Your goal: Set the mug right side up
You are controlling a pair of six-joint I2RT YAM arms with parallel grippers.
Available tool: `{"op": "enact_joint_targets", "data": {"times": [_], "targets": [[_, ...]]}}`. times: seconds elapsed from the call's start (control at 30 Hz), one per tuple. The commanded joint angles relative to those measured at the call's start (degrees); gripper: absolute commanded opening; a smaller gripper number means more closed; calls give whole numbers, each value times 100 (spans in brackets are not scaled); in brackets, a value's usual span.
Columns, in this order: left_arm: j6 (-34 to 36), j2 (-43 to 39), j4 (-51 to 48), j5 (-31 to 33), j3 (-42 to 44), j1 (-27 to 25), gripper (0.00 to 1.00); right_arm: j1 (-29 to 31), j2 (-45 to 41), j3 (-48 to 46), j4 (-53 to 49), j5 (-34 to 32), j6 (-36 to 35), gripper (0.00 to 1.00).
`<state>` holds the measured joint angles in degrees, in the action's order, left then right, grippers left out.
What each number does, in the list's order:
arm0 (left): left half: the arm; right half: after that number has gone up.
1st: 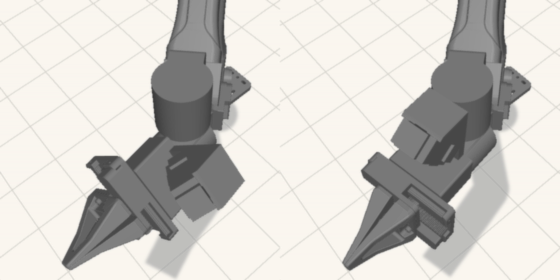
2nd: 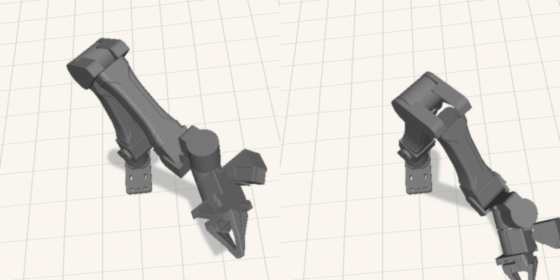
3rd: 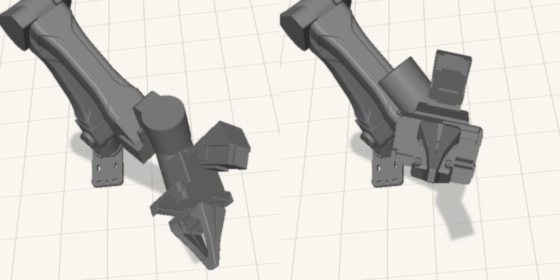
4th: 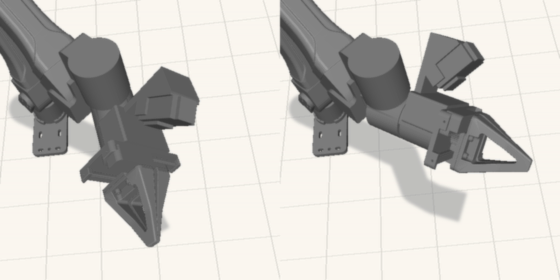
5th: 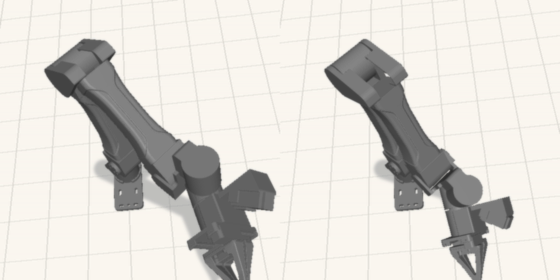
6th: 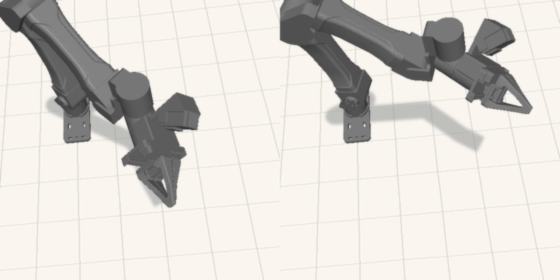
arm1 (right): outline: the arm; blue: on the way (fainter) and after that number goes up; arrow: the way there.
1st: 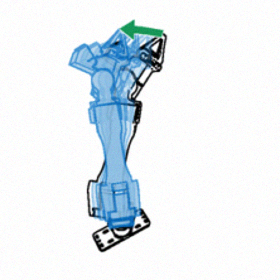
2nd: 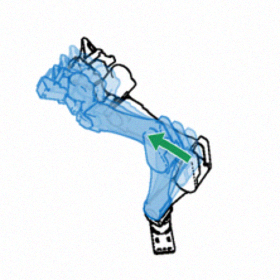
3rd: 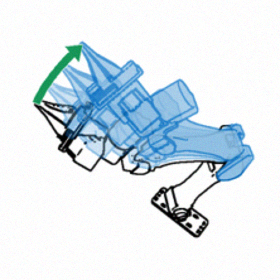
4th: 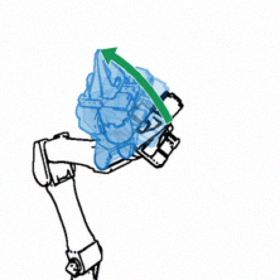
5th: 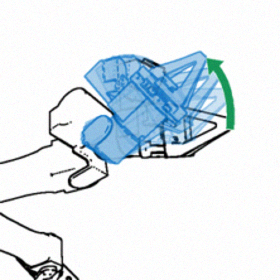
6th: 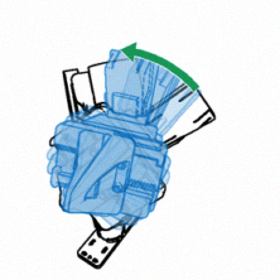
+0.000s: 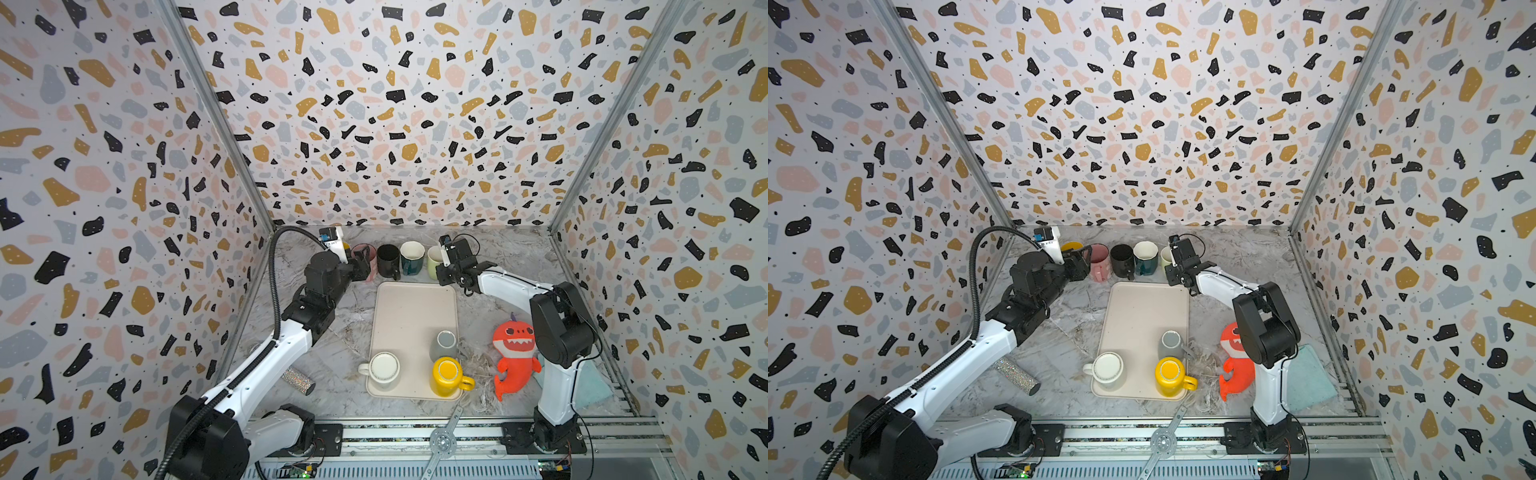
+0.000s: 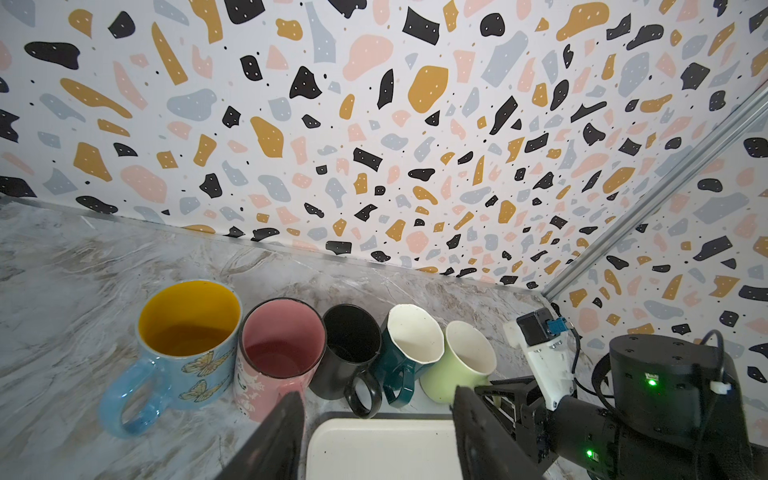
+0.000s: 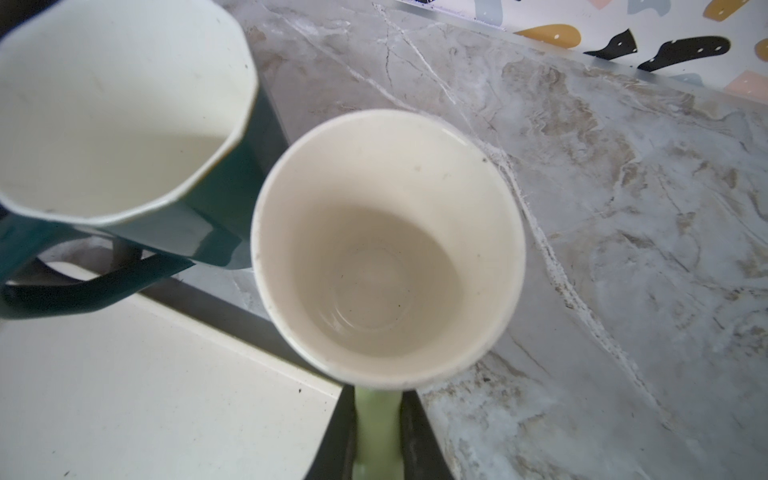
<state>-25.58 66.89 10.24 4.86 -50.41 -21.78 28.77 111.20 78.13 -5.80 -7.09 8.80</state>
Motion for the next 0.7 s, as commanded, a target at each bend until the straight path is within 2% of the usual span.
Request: {"op": "enact_joint_targets", "data": {"times": [0.0, 0.13, 0.33, 0.53, 0.6, 0.67], "targets": [[-27, -1, 179, -82, -66, 51, 59, 53, -118, 23, 309, -151, 12, 23], [-30, 8, 180, -91, -55, 51, 59, 76, -117, -16, 307, -161, 15, 32], [-28, -9, 180, -107, -48, 54, 59, 84, -239, -78, 240, -243, 77, 38], [1, -45, 142, -44, -65, 64, 60, 71, -1073, -214, -397, -253, 421, 42], [-7, -21, 63, 67, -100, 83, 60, -13, -1419, -135, -949, 94, 849, 45], [-26, 36, -18, 160, -142, 102, 60, -238, -1703, -57, -1493, 891, 1460, 45]]}}
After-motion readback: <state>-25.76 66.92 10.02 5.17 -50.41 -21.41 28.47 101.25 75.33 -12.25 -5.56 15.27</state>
